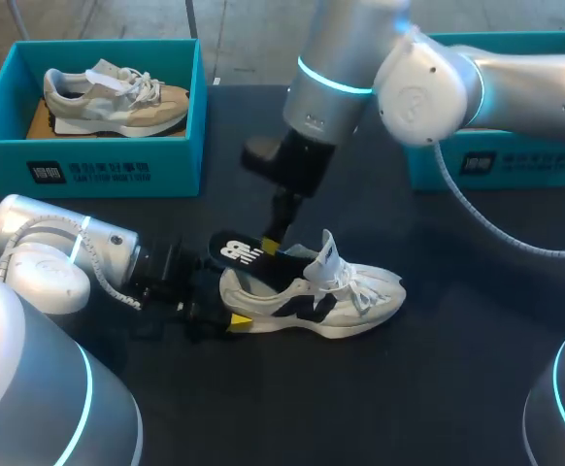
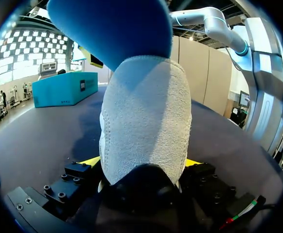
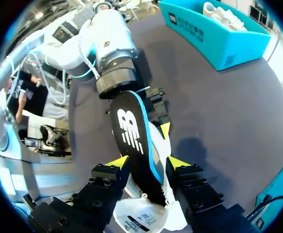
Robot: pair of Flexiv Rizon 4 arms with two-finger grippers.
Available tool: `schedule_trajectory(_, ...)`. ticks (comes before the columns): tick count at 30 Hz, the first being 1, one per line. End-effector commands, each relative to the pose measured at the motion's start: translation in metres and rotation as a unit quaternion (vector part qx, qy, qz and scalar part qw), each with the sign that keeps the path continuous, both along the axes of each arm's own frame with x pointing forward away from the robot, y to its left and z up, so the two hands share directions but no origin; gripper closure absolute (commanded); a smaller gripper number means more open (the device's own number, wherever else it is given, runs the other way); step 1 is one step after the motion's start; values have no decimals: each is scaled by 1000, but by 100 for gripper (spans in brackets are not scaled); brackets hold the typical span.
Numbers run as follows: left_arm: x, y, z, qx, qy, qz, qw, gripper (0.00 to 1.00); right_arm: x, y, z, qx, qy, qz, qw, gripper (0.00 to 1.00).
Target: Take the shoe out of the shoebox, open the shoe tongue, remove and reinsert the insole, then place the shoe into the shoebox
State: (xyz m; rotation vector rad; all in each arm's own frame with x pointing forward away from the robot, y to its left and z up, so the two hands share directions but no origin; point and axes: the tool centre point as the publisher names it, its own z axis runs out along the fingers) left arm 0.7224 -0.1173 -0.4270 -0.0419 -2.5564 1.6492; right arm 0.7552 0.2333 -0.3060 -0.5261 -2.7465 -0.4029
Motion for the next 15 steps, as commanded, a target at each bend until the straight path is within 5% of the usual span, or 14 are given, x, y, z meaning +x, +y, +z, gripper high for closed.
schedule_trajectory(1,1,-2,-5,2,0,0,1000,100,3,-3,0,16,37,9,999,53)
schedule_trajectory(15,1,-2,-5,2,0,0,1000,100,-4,-1,-6,64,128,0,990,52)
